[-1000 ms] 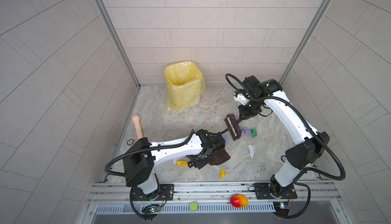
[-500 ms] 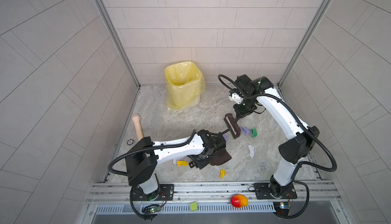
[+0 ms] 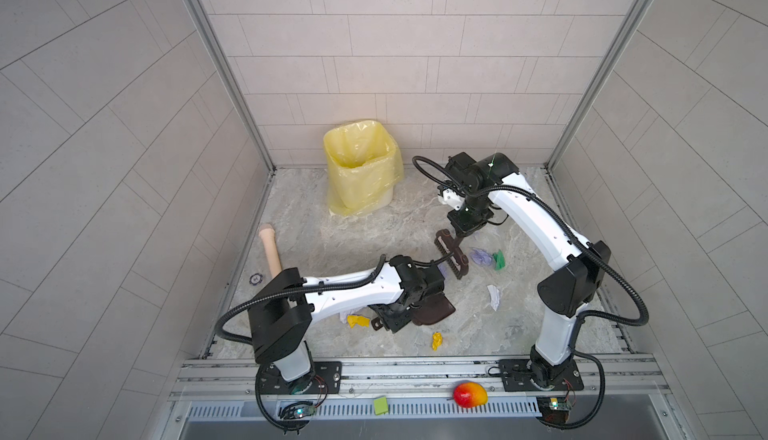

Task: Sweep away the paper scraps from the table
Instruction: 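Sweep the brush with the right gripper toward the dustpan's mouth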

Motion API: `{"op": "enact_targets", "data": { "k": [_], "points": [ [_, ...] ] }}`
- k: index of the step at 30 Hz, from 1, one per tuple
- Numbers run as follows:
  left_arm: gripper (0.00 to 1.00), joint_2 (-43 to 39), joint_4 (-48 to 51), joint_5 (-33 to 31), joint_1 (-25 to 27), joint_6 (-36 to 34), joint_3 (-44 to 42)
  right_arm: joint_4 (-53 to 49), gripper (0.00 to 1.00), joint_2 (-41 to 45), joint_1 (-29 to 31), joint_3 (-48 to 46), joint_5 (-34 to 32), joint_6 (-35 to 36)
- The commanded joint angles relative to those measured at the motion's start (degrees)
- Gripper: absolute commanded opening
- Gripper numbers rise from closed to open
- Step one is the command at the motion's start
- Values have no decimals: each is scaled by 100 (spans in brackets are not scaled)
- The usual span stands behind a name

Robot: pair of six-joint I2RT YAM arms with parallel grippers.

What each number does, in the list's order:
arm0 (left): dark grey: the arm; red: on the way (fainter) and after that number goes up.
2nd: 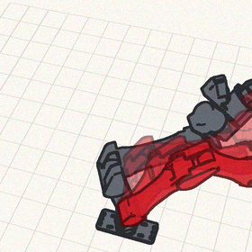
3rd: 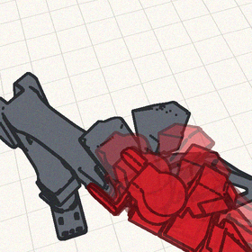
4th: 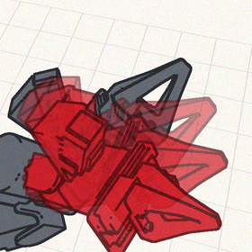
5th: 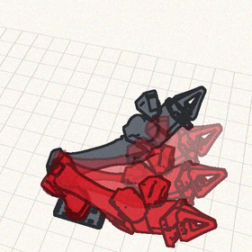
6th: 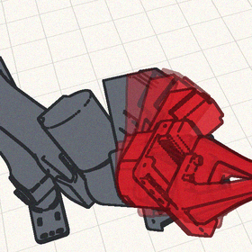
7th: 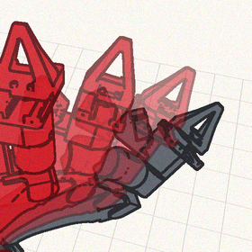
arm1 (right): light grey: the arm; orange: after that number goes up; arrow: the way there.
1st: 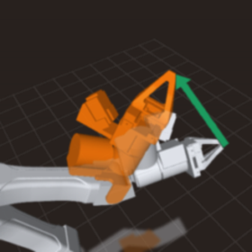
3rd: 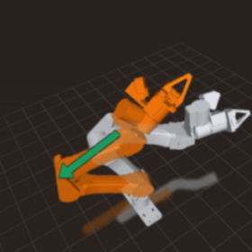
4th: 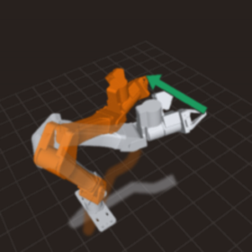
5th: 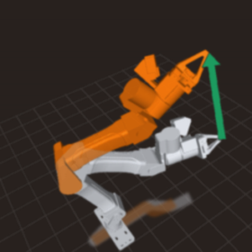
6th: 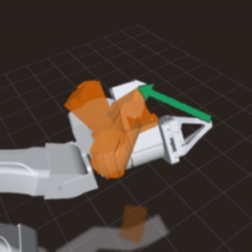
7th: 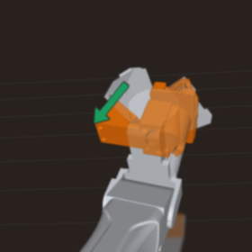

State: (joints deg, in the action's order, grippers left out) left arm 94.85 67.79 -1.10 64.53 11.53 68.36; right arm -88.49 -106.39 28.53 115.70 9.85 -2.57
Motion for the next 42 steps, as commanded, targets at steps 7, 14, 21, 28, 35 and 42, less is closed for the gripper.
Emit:
{"op": "enact_targets", "data": {
  "k": [7, 14, 21, 28, 35, 42],
  "points": [
    [0, 47, 94, -17, 4, -19, 42, -175, 0, 36, 156, 51, 397, 29],
    [0, 44, 94, -30, -2, -10, 43, -234, 0, 142, 339, -63, 921, -15],
    [0, 34, 107, -75, -2, 12, 52, -268, 0, 356, 547, -121, 1361, -97],
    [0, -46, 60, -127, -2, 86, 25, -176, 0, 727, 551, -311, 1829, -175],
    [0, -370, -111, -334, -4, 311, -71, -349, 0, 1145, 31, -565, 1398, -149],
    [0, -926, -444, -661, -2, 543, -147, -184, 0, 1699, -656, -556, 1457, -150]
  ]
}}
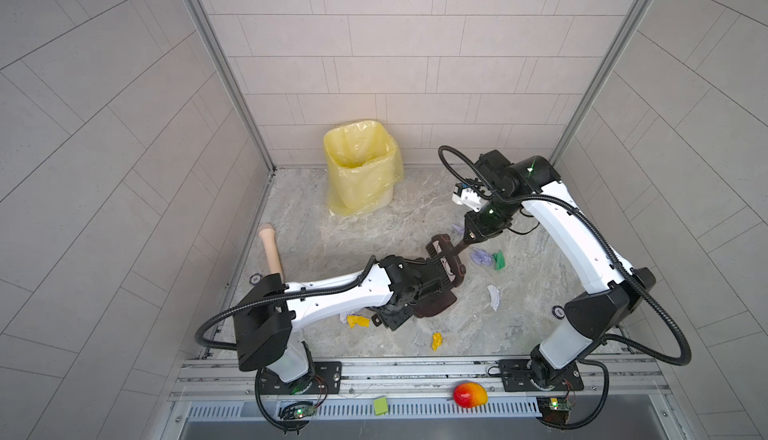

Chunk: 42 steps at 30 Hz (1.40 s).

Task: Sweep away the paper scraps from the table
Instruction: 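Sweep the brush with the right gripper toward the dustpan's mouth, then lift the dustpan with the left gripper toward the yellow bin while right holds brush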

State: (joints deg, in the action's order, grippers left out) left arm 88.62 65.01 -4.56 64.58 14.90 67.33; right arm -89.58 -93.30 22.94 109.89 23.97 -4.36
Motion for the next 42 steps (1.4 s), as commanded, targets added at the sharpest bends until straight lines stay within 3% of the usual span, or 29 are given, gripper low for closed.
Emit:
{"op": "enact_targets", "data": {
  "k": [1, 8, 13, 23, 31, 35, 42],
  "points": [
    [0, -376, -250, -369, -6, 222, -64, -11, 0, 467, -187, 26, 75, -11],
    [0, -587, -648, -645, -6, 236, -86, 607, 0, 998, -672, -188, 914, -144],
    [0, -477, -733, -763, -6, 220, -53, 606, 0, 1157, -659, -401, 1277, -107],
    [0, -624, -795, -1299, -8, 476, -135, 393, 0, 1489, -666, -334, 809, -170],
    [0, -699, -841, -1356, -101, 593, -165, 321, 0, 1497, -670, -82, 700, -146],
    [0, -808, -791, -1450, -140, 655, -168, 236, 0, 1521, -698, 127, 344, -131],
    [0, -1115, -264, -1639, -288, 740, 133, 573, 0, 1788, -1388, 376, 149, -323]
  ]
}}
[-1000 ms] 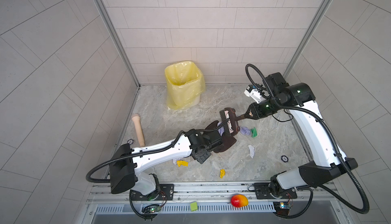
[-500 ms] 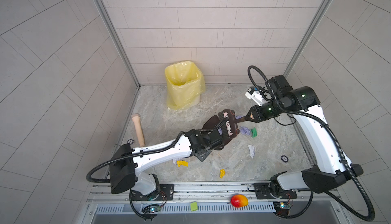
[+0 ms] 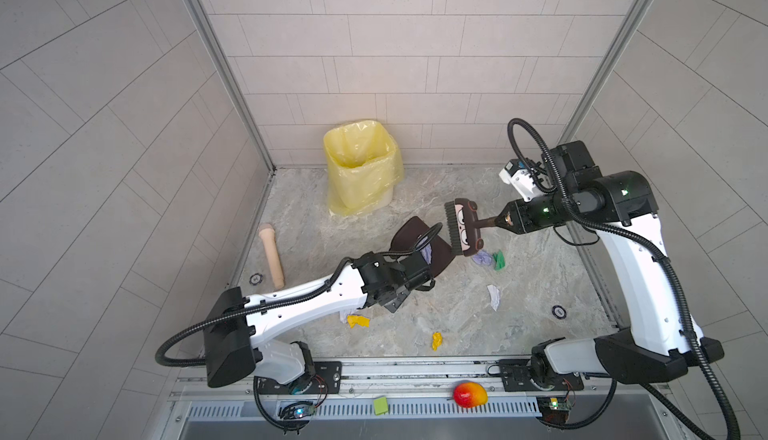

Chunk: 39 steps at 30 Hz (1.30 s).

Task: Sweep away the paper scraps from the table
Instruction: 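Lift the dustpan with the left gripper toward the yellow bin while right holds brush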

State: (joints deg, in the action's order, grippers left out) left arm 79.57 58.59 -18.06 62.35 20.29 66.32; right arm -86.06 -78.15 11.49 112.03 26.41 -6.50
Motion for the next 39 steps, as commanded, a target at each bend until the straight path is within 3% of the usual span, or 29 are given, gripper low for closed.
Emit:
{"op": "enact_targets", "data": {
  "k": [1, 11, 18, 29, 39],
  "points": [
    [0, -248, 479, -299, -82, 229, 279, 283, 0, 310, -375, 164, -54, -142],
    [0, -547, 1709, -434, -207, 527, 1277, 722, 0, 461, -615, -382, -134, -298],
    [0, -426, 2704, -260, -694, 572, 2411, 1080, 0, 485, -646, -903, 54, -387],
    [0, 250, 3681, 15, -1984, 28, 4236, 1313, 0, 569, -648, -1375, 205, -435],
    [0, 373, 3572, -118, -3232, -457, 4446, 1381, 0, 608, -648, -1569, 327, -457]
  ]
}}
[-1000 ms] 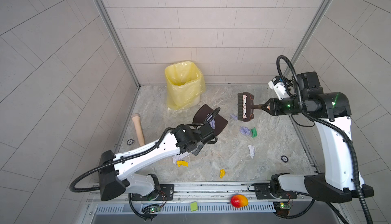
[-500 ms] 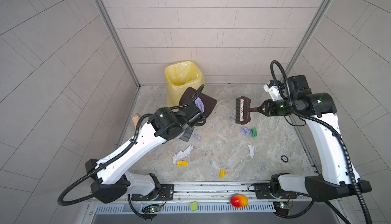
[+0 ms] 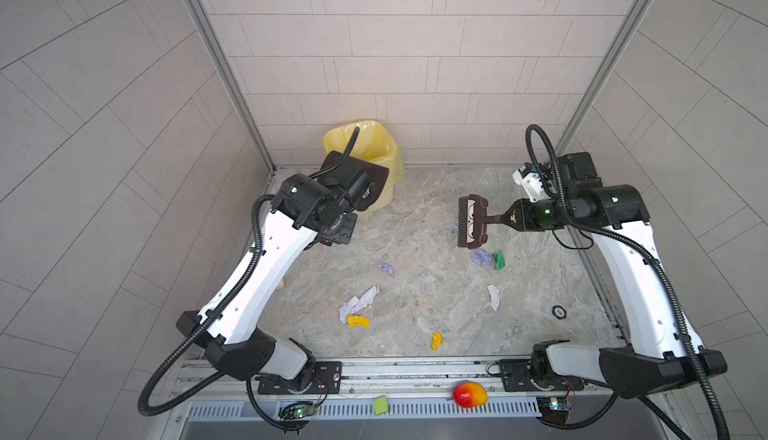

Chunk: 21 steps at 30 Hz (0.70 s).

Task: Sweep away the paper scraps from the table
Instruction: 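Tip the dustpan over the yellow bin with the left gripper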

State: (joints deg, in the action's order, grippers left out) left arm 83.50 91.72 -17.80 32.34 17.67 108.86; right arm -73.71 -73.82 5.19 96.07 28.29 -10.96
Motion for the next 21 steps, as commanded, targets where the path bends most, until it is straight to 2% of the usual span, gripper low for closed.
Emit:
{"op": "enact_targets", "data": {
  "k": [1, 9, 14, 21],
  "points": [
    [0, -3, 256, -123, -352, -253, 222, 147, 0, 179, -25, 6, 147, -3],
    [0, 181, 53, 48, -1110, -529, 136, 164, 0, 188, -18, -71, 276, -42],
    [0, 561, -195, 172, -1561, -801, 584, 188, 0, 197, -23, -166, 344, -51],
    [0, 1277, -385, 162, -1898, -1099, 1340, 199, 0, 205, -21, -291, 405, -47]
  ]
}}
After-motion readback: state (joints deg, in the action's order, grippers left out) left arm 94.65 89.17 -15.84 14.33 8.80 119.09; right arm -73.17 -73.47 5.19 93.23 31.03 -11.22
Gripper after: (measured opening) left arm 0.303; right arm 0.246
